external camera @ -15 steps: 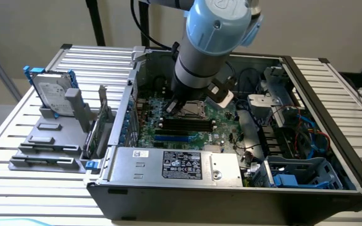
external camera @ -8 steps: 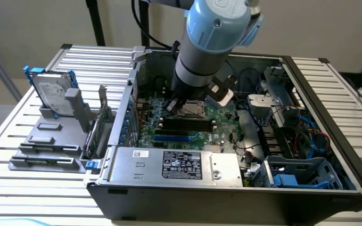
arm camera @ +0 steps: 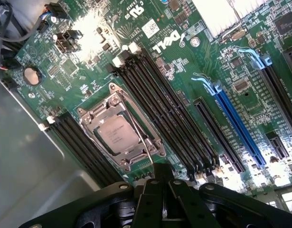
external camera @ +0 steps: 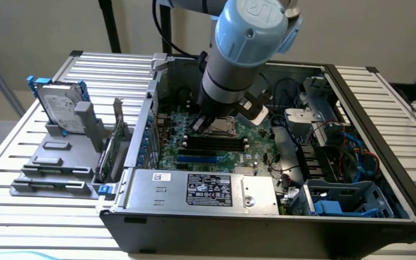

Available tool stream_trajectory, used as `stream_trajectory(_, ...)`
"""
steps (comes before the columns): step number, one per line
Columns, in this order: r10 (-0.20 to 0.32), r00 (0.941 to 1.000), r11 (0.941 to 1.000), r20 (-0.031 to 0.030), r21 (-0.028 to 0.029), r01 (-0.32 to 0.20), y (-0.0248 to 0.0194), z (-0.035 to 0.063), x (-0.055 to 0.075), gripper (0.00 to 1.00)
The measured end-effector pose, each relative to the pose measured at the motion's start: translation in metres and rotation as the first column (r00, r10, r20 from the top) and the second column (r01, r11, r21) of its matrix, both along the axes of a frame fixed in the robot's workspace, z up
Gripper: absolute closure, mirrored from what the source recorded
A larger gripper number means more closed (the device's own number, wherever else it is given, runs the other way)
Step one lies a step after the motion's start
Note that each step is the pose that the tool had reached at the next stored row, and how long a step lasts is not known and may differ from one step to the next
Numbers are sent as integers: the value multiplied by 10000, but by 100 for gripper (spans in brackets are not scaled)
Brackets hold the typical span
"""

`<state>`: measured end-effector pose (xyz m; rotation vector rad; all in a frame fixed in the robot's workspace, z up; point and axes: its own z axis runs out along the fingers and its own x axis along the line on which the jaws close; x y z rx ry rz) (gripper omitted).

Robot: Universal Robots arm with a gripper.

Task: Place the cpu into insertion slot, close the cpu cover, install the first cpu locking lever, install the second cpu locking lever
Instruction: 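Install the second cpu locking lever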

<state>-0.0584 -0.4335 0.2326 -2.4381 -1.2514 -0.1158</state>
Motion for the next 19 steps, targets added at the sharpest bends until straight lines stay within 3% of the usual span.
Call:
stream_trajectory(4, -1, 9999, 10000, 103, 20, 0, 0, -53, -56, 89)
stream_trajectory(10, 0, 9999, 10000, 131, 72, -1, 32, -75, -60, 89)
stream_trajectory(19, -2, 9997, 10000, 253, 71, 0, 50, -135, -66, 89)
